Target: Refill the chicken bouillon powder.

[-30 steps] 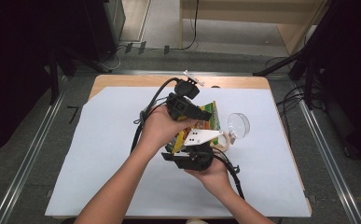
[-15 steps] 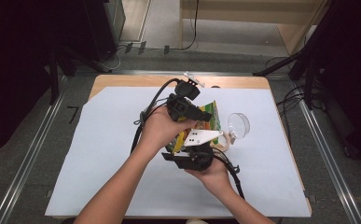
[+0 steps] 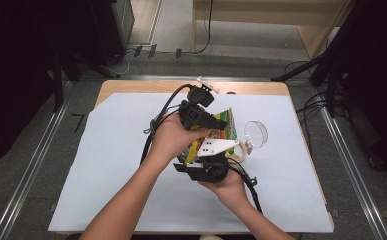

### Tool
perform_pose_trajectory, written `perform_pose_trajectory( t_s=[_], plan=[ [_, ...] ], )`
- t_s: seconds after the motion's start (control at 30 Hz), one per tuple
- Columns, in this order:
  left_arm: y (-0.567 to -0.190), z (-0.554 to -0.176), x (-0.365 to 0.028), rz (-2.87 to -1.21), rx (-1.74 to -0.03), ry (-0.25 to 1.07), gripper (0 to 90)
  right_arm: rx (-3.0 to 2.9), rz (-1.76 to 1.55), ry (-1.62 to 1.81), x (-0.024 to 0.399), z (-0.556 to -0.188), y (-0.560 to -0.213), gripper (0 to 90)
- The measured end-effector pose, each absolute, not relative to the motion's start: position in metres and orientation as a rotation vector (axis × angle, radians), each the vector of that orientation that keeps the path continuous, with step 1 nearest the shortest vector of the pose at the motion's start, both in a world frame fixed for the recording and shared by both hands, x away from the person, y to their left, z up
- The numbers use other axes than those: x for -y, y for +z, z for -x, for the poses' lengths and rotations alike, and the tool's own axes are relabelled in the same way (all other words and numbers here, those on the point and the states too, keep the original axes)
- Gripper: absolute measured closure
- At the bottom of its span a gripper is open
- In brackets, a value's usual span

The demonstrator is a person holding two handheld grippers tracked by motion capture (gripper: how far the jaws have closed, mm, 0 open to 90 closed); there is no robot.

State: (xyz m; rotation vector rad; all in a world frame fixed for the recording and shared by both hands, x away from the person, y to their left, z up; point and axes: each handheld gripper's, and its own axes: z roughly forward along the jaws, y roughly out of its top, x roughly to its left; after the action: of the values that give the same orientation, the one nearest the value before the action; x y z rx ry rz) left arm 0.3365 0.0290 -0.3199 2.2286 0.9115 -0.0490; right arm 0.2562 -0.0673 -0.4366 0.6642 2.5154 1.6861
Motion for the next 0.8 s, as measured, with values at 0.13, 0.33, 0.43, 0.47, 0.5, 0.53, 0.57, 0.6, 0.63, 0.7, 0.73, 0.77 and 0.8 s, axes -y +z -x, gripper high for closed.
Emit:
perform_pose_trajectory(
  t_s=[0.13,0.33,0.43,0.47,0.5,0.53,0.57,0.6,0.63,0.7,0.73,0.77,0.8],
  plan=[
    [-0.3194,-0.3365,-0.0297,-2.225,-0.91,-0.048,69.8,-2.518,-0.657,1.689,0.0673,-0.2559,-0.4369,70.7],
    [-0.3188,-0.3364,-0.0302,-2.226,-0.91,-0.044,69.7,-2.511,-0.655,1.692,0.0672,-0.2555,-0.4367,70.5],
    [-0.3182,-0.3367,-0.0304,-2.224,-0.913,-0.046,69.8,-2.512,-0.655,1.697,0.0672,-0.2555,-0.4362,70.4],
    [-0.3183,-0.3366,-0.0303,-2.225,-0.91,-0.045,69.8,-2.511,-0.655,1.7,0.0672,-0.2556,-0.4363,70.4],
    [-0.3183,-0.3365,-0.0301,-2.227,-0.91,-0.045,69.8,-2.511,-0.655,1.699,0.0672,-0.2556,-0.4363,70.4],
    [-0.3183,-0.3364,-0.0299,-2.227,-0.91,-0.043,69.8,-2.511,-0.656,1.699,0.0672,-0.2556,-0.4363,70.4],
    [-0.3184,-0.3364,-0.0299,-2.227,-0.91,-0.043,69.8,-2.512,-0.656,1.698,0.0673,-0.2556,-0.4363,70.4],
    [-0.3184,-0.3364,-0.0299,-2.227,-0.91,-0.043,69.8,-2.512,-0.655,1.698,0.0673,-0.2556,-0.4363,70.4],
    [-0.3185,-0.3365,-0.0299,-2.229,-0.909,-0.042,69.9,-2.513,-0.656,1.698,0.0674,-0.2556,-0.4363,70.4],
    [-0.3188,-0.3368,-0.0296,-2.23,-0.91,-0.046,70.0,-2.514,-0.657,1.697,0.0675,-0.2555,-0.4362,70.4],
    [-0.319,-0.3369,-0.0295,-2.228,-0.91,-0.046,70.0,-2.514,-0.659,1.696,0.0676,-0.2555,-0.4362,70.4],
    [-0.319,-0.3369,-0.0293,-2.228,-0.91,-0.046,70.1,-2.514,-0.66,1.695,0.0676,-0.2556,-0.4362,70.4],
    [-0.3191,-0.337,-0.0293,-2.228,-0.91,-0.046,70.1,-2.515,-0.658,1.694,0.0678,-0.2557,-0.4362,70.5]
  ],
)
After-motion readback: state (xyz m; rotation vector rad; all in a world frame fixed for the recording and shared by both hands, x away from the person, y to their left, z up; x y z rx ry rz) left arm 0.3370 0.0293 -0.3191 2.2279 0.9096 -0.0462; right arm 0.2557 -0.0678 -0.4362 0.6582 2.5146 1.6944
